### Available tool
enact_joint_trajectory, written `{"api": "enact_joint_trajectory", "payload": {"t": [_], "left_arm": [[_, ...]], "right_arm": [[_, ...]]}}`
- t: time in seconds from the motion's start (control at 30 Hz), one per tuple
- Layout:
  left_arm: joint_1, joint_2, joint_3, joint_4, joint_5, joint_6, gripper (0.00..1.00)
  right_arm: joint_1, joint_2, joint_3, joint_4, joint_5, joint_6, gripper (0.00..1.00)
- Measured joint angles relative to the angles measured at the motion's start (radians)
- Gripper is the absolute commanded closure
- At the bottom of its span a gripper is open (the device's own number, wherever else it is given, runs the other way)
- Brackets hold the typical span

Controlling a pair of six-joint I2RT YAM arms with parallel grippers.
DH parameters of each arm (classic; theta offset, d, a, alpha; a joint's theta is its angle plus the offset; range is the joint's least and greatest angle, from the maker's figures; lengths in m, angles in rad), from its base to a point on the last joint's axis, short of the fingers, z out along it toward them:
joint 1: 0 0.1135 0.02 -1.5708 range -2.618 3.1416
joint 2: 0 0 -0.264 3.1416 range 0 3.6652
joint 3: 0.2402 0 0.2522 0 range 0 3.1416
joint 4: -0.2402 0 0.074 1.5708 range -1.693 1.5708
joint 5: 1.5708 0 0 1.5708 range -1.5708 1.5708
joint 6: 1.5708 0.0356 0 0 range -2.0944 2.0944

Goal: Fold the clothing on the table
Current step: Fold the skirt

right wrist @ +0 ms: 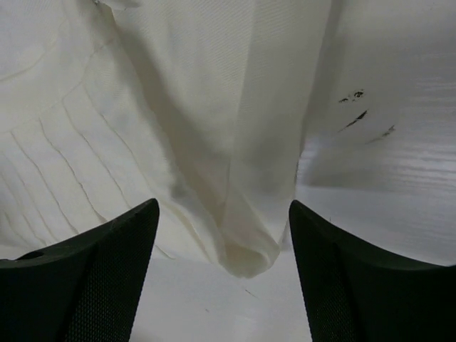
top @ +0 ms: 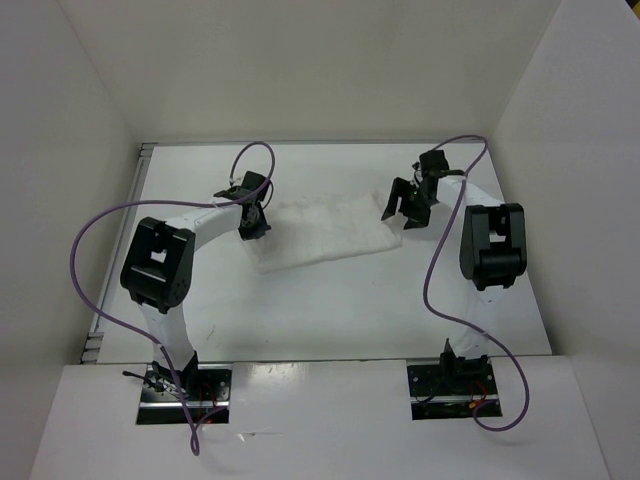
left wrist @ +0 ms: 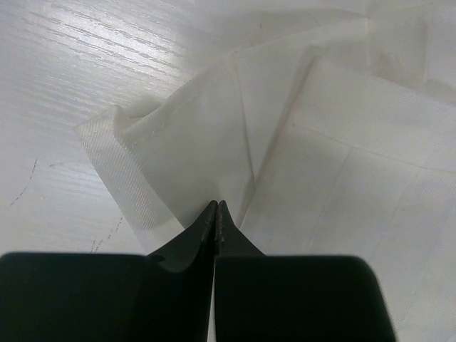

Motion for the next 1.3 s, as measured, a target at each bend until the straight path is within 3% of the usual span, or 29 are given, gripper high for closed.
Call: {"api": "enact_joint_trajectory", "payload": {"t": [0.13,0.63,0.77,0.8,0.87,0.9,0.93,1.13,1.3], "left_arm": [[0.0,0.0,-0.002,0.0,0.001,0.0,1.0],[0.0,0.0,-0.023,0.004,0.025,0.0,1.0],[0.0,0.0,-0.023,0.004,0.026,-0.001,1.0],[0.0,0.0,-0.023,0.004,0.026,0.0,1.0],[0.0,0.0,-0.024,0.004,0.027,0.0,1.0],[0.0,0.0,-0.024,0.005,0.028,0.0,1.0],[0.0,0.0,-0.024,0.005,0.028,0.001,1.0],[0.0,-0.004,-0.022,0.006,0.044,0.022,0.98],[-0.003,-0.14,-0.021,0.008,0.102,0.064,0.68]], "right_arm": [[-0.054,0.026,-0.038,0.047,-0.093,-0.008,0.11],[-0.094,0.074,-0.041,0.148,-0.285,-0.01,0.17],[-0.087,0.101,-0.04,0.177,-0.359,-0.015,0.35],[-0.083,0.113,-0.038,0.183,-0.375,-0.017,0.48],[-0.072,0.139,-0.036,0.191,-0.405,-0.02,0.63],[-0.065,0.153,-0.035,0.193,-0.427,-0.019,0.88],[-0.058,0.164,-0.035,0.197,-0.446,-0.026,0.99],[-0.023,0.164,-0.057,0.195,-0.447,0.0,1.0],[0.0,0.053,-0.127,0.136,-0.258,0.053,1.0]]}}
